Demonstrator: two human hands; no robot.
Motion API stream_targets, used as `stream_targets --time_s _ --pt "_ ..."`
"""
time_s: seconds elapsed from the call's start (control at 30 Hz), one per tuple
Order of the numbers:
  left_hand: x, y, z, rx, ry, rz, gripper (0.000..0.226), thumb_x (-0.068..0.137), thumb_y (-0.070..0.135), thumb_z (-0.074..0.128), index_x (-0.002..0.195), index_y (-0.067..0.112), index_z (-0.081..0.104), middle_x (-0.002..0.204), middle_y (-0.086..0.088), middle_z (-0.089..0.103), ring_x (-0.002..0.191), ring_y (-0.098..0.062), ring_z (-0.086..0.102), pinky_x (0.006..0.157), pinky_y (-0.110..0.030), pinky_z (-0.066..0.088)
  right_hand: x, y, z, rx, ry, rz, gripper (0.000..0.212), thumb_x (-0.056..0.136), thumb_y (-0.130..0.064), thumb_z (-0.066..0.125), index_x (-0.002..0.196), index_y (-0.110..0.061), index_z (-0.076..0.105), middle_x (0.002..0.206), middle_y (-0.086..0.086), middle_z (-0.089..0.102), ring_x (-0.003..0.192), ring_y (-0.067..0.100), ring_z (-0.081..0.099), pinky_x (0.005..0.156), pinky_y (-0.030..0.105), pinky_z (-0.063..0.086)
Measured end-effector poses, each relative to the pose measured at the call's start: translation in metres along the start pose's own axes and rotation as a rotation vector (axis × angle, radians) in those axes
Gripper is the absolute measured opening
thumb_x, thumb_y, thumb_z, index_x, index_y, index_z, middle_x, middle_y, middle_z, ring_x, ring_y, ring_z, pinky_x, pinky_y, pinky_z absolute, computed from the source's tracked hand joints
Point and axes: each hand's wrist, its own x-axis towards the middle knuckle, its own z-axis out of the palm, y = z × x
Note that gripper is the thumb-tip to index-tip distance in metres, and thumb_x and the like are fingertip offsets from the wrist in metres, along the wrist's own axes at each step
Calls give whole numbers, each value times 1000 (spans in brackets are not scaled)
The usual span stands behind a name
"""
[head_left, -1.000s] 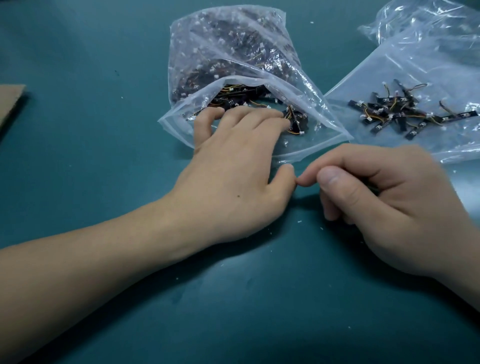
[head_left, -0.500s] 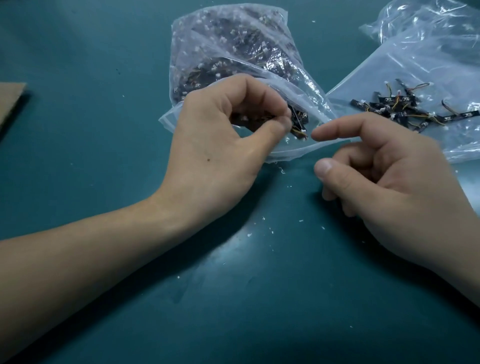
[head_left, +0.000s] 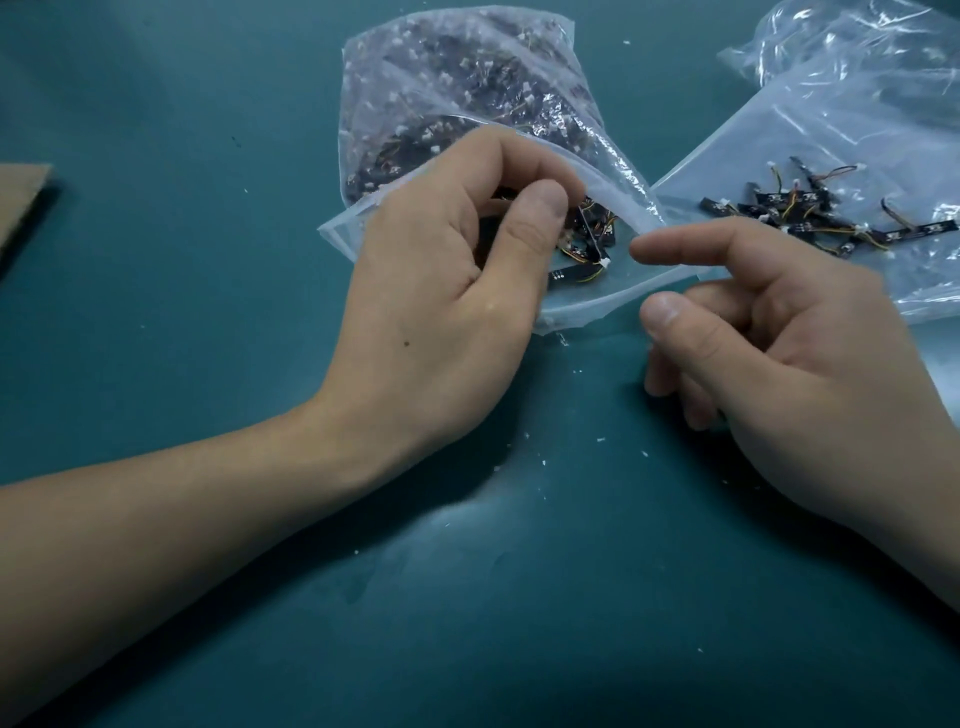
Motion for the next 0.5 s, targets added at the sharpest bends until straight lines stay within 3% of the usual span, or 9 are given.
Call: stream_targets --time_s 0.1,0.2,0.27,0.37,0.5 --pt "-5 4 -1 34 -234 67 14 103 5 50 112 12 59 65 30 52 58 6 51 60 -8 34 1 -1 -1 50 -7 -9 28 97 -46 54 102 -22 68 67 2 69 44 17 56 46 20 43" --pt "-9 6 0 148 -404 109 25 103 8 48 128 12 50 63 22 49 59 2 49 61 -13 34 1 -1 -3 -44 -93 -65 27 100 -41 51 86 -21 63 66 -5 68 50 17 58 50 24 44" --pt "-8 7 -1 180 -401 136 28 104 11 46 131 14 47 61 14 46 57 -6 47 59 -21 34 1 -1 -4 -75 -163 -75 21 100 -41 51 91 -26 62 68 -9 68 57 17 61 56 26 46" --pt "-8 9 -2 143 -417 134 28 104 12 45 132 12 47 61 21 48 58 0 49 60 -16 36 1 -1 -3 -89 -224 -69 15 99 -42 52 100 -31 61 74 -7 71 63 12 64 60 16 44" --pt "-7 9 -2 121 -412 97 26 102 17 52 127 12 51 70 9 58 63 -9 53 62 -21 40 1 0 -1 -60 -137 -88 20 100 -39 52 90 -26 62 67 -7 69 53 11 60 55 14 42"
